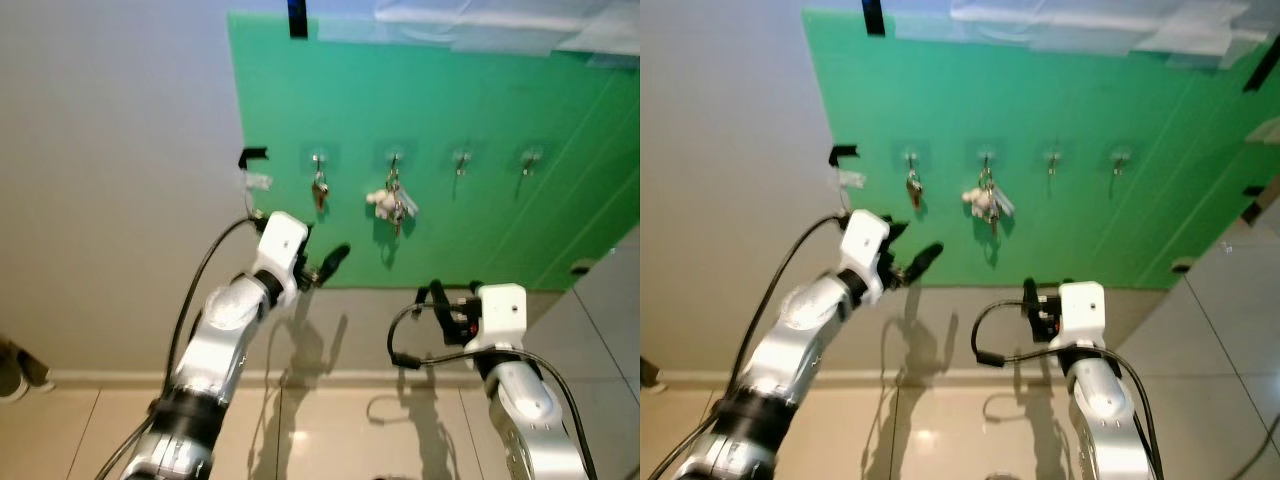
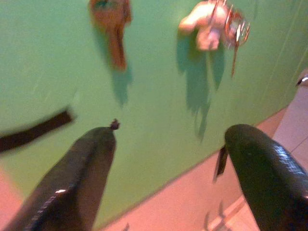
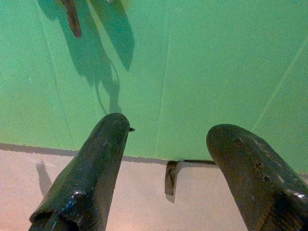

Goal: Hang keys on a hook

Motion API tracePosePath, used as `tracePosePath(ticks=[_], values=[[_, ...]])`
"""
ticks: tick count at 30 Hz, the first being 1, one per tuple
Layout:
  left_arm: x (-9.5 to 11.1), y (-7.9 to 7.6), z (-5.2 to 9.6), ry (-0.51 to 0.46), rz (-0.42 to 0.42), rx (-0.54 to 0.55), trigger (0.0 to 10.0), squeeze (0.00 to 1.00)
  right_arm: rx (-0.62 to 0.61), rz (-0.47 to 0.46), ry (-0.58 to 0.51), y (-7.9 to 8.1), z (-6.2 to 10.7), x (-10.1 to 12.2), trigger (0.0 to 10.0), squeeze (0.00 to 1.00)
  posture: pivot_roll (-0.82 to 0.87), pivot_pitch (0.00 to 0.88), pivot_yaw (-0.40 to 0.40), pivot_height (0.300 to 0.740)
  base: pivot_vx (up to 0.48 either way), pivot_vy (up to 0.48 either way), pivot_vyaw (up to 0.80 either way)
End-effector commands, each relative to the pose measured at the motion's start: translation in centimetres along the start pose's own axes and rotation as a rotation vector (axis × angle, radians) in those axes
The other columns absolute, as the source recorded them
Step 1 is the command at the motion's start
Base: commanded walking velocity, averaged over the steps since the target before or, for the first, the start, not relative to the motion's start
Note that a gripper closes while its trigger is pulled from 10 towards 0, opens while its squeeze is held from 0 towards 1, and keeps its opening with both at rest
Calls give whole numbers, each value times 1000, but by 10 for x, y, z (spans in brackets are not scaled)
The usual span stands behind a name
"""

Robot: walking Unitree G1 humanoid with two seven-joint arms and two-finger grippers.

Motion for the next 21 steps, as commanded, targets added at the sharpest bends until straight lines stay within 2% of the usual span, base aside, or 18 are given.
tracePosePath(ticks=[1,3,5,6,9,11,12,16,19,21], values=[[-5,0,11,34,-15,28,10000,1000,-16,-18,-8,-4,2,-1,10000,0,-79,0,31,740,0,0,0],[-19,-1,28,80,-45,72,10000,1000,-20,-23,-11,-5,3,-2,10000,0,-71,0,27,740,0,0,0],[-25,0,38,99,-56,104,10000,1000,-27,-28,-12,-5,4,-4,10000,0,-65,0,26,740,0,0,0],[-27,3,41,101,-81,115,10000,1000,-29,-32,-12,-5,4,-4,10000,0,-65,0,26,740,0,0,0],[-28,8,48,91,-88,160,10000,1000,-31,-40,-14,-4,4,-5,10000,0,-62,0,27,740,0,0,0],[-30,12,53,81,-42,220,10000,1000,-39,-52,-25,-4,3,-5,10000,0,-65,0,29,740,0,0,0],[-33,12,54,89,-24,236,10000,0,-44,-58,-29,-4,3,-5,10000,0,-64,0,29,740,0,0,0],[-44,11,52,108,32,251,10000,0,-49,-59,-26,-4,1,-5,10000,0,-68,0,31,740,0,0,0],[-54,8,50,126,71,245,10000,0,-41,-53,-20,-4,0,-6,10000,0,-72,0,32,740,-342,340,-781],[-56,8,50,130,66,251,10000,0,-44,-54,-22,-4,0,-6,10000,0,-71,0,33,740,-352,330,-769]])
Point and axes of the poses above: a point about 5 cm out from each wrist's last joint towards the gripper, its own z axis pointing back from the gripper into the wrist, its own x axis along the axis of the wrist's last joint, y = z × x, the point moved 3 cm from there along -z, pointing out of the wrist towards the gripper, and after that the axes turned 12 degrees about -z, right-handed, at the moved point
